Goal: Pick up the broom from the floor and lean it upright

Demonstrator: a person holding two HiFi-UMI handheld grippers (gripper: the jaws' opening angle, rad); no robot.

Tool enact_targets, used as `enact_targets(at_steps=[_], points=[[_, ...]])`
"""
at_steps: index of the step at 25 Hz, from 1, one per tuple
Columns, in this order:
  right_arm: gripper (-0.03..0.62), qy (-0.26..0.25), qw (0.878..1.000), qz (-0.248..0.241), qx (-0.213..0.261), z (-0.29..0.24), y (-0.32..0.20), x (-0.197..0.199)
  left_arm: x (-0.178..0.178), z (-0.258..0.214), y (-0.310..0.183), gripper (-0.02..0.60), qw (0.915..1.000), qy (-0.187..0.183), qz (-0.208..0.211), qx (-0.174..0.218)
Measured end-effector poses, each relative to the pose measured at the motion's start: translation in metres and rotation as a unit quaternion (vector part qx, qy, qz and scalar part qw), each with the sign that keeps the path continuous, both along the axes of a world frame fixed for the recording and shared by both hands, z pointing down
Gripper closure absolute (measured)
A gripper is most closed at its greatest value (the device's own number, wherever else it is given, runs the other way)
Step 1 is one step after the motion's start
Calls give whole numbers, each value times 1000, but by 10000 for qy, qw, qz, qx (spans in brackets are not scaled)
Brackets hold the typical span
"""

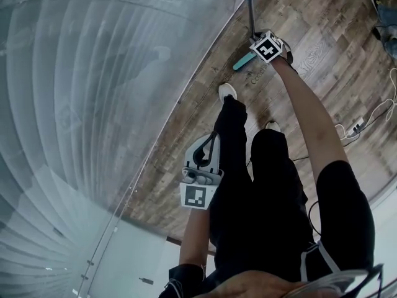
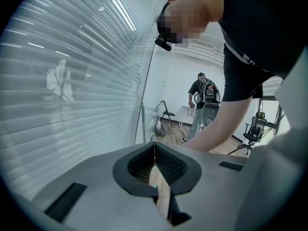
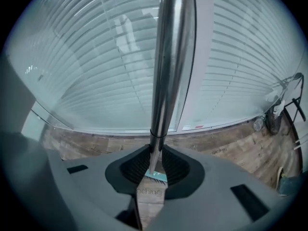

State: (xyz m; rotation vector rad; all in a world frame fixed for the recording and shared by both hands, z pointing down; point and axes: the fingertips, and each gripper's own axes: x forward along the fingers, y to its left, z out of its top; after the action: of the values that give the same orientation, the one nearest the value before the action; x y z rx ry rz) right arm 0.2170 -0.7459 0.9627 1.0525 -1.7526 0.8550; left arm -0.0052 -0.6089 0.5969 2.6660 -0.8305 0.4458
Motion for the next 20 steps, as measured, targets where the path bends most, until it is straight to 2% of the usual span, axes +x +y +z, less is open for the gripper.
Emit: enact_targets(at_steps=[6,11,15,20], points=[[510,90,9996,-94,253,1,0,-4,-4,5,1,563,9999,37,-44,-123],[508,308,9979,-451,351,1,-12,-8,-8,10,3,563,9998,23,-108,-169],[508,203,9982,-307,480,4,-14,-10,-11,12,2,563,9996,38,-165,-205],[508,213,9949,-455,873,3,-18,-14,-11,13,-1,563,9994,76,-212,-259]])
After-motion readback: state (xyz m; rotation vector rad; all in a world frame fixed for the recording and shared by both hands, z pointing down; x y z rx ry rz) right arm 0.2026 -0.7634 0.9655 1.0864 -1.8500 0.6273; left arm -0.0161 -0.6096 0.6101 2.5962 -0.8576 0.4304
